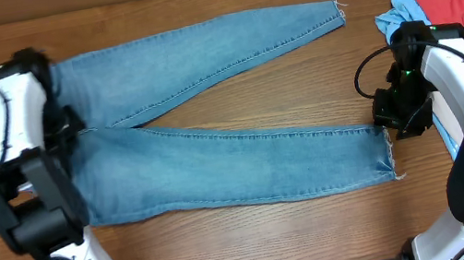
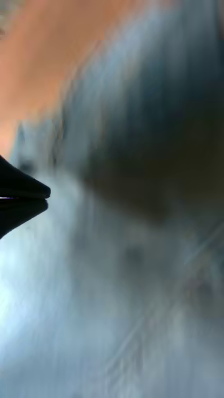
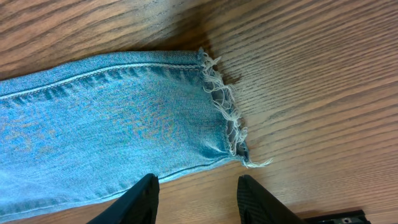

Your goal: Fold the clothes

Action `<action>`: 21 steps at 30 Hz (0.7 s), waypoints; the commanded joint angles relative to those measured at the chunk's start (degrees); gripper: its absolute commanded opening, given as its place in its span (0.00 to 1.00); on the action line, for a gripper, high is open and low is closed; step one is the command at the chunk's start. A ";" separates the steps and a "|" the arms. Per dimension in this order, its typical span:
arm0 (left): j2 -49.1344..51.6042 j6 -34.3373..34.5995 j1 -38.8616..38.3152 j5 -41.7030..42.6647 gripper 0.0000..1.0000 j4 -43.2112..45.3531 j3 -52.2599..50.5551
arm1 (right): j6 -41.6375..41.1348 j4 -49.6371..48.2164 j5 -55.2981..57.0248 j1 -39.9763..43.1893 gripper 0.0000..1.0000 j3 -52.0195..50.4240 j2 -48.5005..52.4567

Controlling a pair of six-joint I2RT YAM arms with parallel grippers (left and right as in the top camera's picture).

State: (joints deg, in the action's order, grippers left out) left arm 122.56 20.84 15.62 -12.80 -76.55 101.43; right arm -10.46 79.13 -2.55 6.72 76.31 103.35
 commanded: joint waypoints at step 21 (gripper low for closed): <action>-8.59 -8.76 9.62 9.92 0.04 5.46 -0.07 | 0.02 -0.11 0.50 0.09 0.45 -0.13 -1.07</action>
State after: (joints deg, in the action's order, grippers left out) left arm 115.57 17.43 29.67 -4.86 -73.97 101.38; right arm -10.46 79.07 -2.52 6.72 76.31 103.35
